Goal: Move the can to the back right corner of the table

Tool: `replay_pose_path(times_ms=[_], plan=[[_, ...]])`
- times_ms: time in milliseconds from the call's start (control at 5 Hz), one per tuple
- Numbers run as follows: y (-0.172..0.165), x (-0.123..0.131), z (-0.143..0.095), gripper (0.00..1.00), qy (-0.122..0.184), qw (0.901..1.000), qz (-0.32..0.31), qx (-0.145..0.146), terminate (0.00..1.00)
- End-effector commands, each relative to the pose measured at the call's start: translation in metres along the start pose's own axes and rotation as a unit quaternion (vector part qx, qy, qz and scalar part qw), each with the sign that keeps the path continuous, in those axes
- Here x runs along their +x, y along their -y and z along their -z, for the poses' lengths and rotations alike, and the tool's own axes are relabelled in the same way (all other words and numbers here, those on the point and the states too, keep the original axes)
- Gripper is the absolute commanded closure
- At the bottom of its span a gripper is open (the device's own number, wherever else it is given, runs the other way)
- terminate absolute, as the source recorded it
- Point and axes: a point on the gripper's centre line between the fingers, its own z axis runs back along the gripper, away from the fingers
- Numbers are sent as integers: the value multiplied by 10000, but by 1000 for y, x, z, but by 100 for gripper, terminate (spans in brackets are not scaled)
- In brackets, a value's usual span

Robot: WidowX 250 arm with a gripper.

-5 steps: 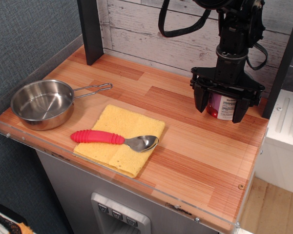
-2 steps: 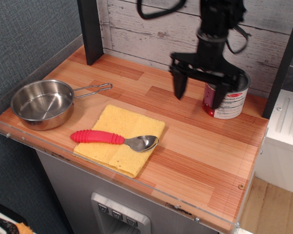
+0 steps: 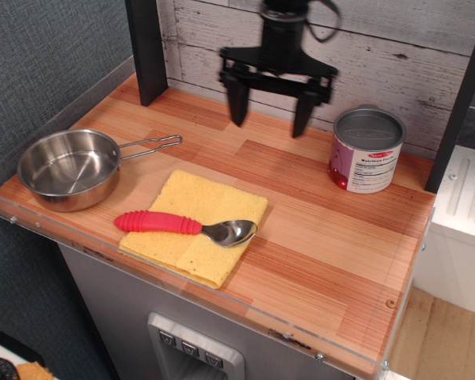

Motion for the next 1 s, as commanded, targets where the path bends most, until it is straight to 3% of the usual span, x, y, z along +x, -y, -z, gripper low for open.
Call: replay_pose_path(times_ms=[0, 400, 600, 800], plan=[[-69, 12, -40, 0, 608, 9948, -816, 86, 0], [-118, -5, -45, 0, 637, 9902, -1233, 150, 0], [-118, -5, -45, 0, 637, 9902, -1233, 150, 0], [-118, -5, -45, 0, 637, 9902, -1233, 150, 100]])
